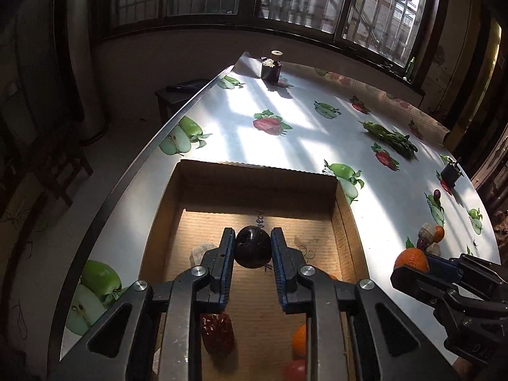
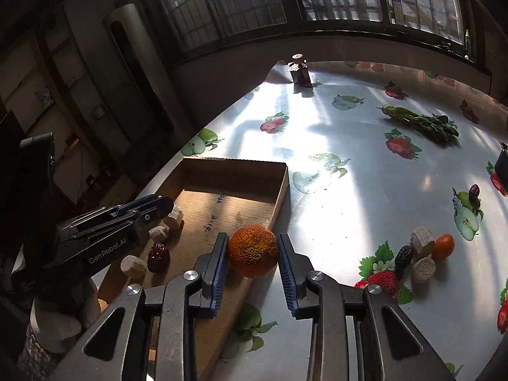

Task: Organize fruits
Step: 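Carry the plum and tangerine over the tray and open both grippers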

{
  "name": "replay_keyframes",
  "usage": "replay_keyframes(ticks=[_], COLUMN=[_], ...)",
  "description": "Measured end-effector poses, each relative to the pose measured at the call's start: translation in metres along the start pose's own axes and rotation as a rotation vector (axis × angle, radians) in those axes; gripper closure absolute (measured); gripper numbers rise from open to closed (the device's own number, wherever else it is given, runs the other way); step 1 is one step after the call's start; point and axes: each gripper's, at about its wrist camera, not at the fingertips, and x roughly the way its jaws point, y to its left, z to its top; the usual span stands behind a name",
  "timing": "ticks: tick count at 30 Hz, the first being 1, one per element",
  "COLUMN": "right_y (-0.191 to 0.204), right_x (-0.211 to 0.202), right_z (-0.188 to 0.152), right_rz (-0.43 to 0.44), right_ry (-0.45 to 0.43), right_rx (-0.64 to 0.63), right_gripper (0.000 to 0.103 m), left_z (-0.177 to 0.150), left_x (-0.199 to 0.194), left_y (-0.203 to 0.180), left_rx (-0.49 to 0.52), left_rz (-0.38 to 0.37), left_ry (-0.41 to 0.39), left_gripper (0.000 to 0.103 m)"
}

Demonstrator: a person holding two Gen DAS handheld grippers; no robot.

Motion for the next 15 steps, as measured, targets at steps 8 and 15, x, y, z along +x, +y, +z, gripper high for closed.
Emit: replay_keyframes(ticks=[8,15], right_y=[0.018,0.014], right_x=[0.082,0.110], right_z=[0.019,0.022], right_rz=[0.011,-0.003], right_ry=[0.133,0.193], right_rx=[-0.012,-0.017], right_gripper=[0.070,0.069], left_z=[0.020,0.017], left_x=[0.061,0.081], left_y=[0.023,0.024], left_rx=[-0.054,-0.061], left_rz=[0.009,0.003], left_ry=[0.155,0.201], left_gripper=[0.081,0.081])
